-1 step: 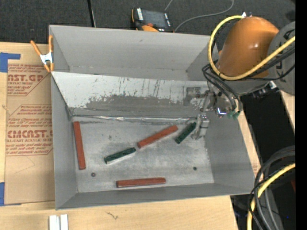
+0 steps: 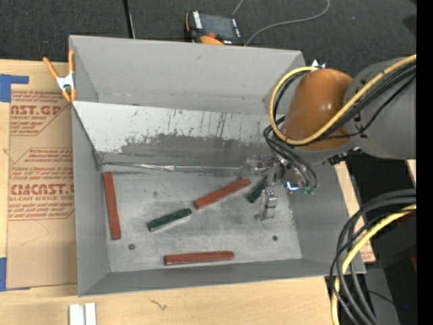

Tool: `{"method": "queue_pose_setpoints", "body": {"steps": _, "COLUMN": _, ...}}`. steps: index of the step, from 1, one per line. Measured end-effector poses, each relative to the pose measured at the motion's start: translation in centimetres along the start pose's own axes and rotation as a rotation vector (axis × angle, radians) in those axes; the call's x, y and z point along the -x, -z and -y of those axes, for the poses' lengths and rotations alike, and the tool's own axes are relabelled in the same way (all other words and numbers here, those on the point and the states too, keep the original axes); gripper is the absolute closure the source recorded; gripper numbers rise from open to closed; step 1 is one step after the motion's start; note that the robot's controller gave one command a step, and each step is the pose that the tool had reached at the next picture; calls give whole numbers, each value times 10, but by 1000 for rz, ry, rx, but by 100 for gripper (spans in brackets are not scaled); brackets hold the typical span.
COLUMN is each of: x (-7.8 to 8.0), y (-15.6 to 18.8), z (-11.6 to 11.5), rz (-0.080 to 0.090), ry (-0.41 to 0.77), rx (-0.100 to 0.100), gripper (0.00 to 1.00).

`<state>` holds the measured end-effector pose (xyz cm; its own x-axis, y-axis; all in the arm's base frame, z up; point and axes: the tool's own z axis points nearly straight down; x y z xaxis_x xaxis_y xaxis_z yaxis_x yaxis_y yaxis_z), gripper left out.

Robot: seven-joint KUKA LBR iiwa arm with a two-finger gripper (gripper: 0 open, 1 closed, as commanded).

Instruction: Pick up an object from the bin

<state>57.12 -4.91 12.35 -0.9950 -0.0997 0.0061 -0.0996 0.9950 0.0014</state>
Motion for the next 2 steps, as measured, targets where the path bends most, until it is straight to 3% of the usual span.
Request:
{"method": "queue_pose_setpoints", "body": {"steps": 1, "x": 15, "y": -53, "z": -38, "rz": 3, "ry": 59, "rx": 1, "gripper": 0}}
{"method": "queue_pose_setpoints", "body": {"steps": 2, "x": 16, "y": -49, "z": -36, "rz": 7, "ry": 56, "rx": -1, "gripper": 100}}
